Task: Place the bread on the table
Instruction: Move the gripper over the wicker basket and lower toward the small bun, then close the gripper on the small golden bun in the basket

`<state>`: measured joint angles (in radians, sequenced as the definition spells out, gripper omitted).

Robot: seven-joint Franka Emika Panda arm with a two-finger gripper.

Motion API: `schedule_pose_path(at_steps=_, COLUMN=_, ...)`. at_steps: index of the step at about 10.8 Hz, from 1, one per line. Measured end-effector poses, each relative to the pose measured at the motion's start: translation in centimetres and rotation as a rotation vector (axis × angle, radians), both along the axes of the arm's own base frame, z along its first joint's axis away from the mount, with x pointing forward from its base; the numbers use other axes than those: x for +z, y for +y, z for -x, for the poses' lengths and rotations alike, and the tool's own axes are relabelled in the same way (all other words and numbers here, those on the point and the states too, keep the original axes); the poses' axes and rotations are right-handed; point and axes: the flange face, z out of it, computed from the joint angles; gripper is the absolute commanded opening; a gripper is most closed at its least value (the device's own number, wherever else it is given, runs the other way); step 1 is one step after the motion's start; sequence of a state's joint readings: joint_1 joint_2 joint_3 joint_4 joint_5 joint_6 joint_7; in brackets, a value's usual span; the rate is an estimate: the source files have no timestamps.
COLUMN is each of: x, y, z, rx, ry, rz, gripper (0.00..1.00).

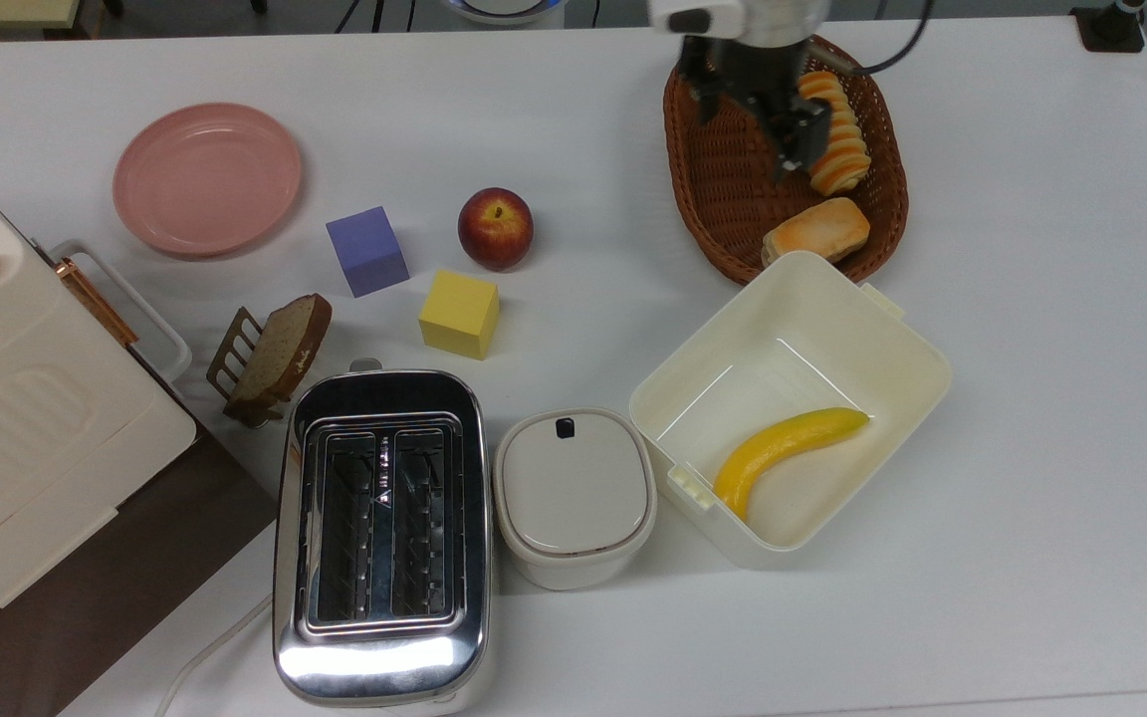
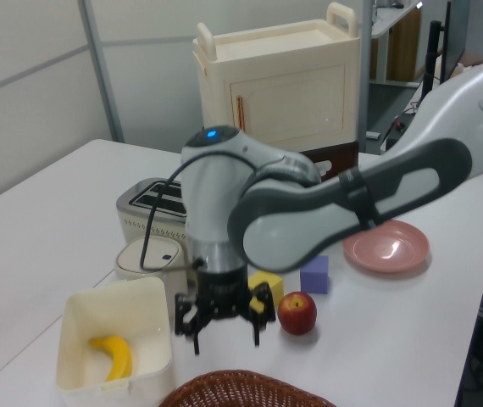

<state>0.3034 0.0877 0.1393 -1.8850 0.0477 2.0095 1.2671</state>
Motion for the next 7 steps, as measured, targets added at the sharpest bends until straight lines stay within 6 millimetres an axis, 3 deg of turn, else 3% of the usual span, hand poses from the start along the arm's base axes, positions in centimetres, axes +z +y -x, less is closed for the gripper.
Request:
schedule_pose_path(at_steps=3, x=-1.9, y=3.9, z=1.6, rx=-0.117, ry=-0.010, rz=0.094, gripper=1.00)
schedule_pose_path(at_steps=7, x=-6.9, y=7.0, z=1.2, rx=-0.211, ry=-0.097, rz=0.180, gripper=1.00)
